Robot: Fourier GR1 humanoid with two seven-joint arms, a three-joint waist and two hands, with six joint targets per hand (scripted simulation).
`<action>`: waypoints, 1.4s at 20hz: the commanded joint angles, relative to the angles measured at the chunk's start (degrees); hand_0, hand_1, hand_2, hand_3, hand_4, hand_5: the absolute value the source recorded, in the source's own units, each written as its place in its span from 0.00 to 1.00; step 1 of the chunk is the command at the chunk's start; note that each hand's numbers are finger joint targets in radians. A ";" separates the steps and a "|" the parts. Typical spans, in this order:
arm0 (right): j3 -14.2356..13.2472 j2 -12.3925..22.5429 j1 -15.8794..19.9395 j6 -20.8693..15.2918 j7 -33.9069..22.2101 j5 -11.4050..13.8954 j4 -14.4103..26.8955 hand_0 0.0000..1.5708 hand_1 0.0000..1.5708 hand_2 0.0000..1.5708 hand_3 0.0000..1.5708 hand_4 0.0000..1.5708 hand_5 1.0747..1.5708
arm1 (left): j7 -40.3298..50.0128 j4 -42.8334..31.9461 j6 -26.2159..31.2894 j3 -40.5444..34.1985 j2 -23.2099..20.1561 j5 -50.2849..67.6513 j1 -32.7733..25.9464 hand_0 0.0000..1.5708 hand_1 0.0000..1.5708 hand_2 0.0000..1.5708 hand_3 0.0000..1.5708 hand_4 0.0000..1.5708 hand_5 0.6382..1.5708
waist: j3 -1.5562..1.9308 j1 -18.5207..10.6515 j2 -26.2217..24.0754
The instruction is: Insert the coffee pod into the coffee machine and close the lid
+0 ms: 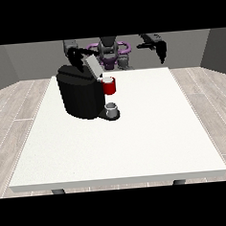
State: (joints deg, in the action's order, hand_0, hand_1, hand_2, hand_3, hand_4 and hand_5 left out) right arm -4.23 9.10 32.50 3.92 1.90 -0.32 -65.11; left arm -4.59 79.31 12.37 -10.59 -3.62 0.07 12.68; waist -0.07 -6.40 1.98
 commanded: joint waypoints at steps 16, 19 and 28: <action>-0.66 -0.23 9.28 0.10 2.45 2.41 7.93 0.00 0.00 0.00 0.00 0.05 1.00 | 1.71 -0.18 -3.04 0.52 -2.33 0.67 3.21 0.00 0.00 0.00 0.00 0.10 1.00 | 0.07 -0.92 3.02; 0.50 -1.52 9.54 -1.39 1.86 3.98 8.00 0.00 0.00 0.00 0.00 0.10 1.00 | -0.33 -1.47 0.99 -0.57 -4.25 3.15 1.05 0.00 0.00 0.00 0.00 0.09 1.00 | 0.07 -2.04 2.44; 3.63 -2.17 13.59 -1.61 2.37 8.84 9.33 0.00 0.00 0.00 0.00 0.08 1.00 | -2.59 -1.53 1.08 0.71 -4.53 2.78 2.70 0.00 0.00 0.00 0.00 0.00 1.00 | 0.07 -1.91 2.91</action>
State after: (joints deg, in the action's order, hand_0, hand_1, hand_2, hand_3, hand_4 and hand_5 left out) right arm -1.01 6.24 44.18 1.75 4.43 7.20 -56.46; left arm -5.59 77.80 11.91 -9.83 -6.74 2.45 14.76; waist -0.02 -8.37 4.58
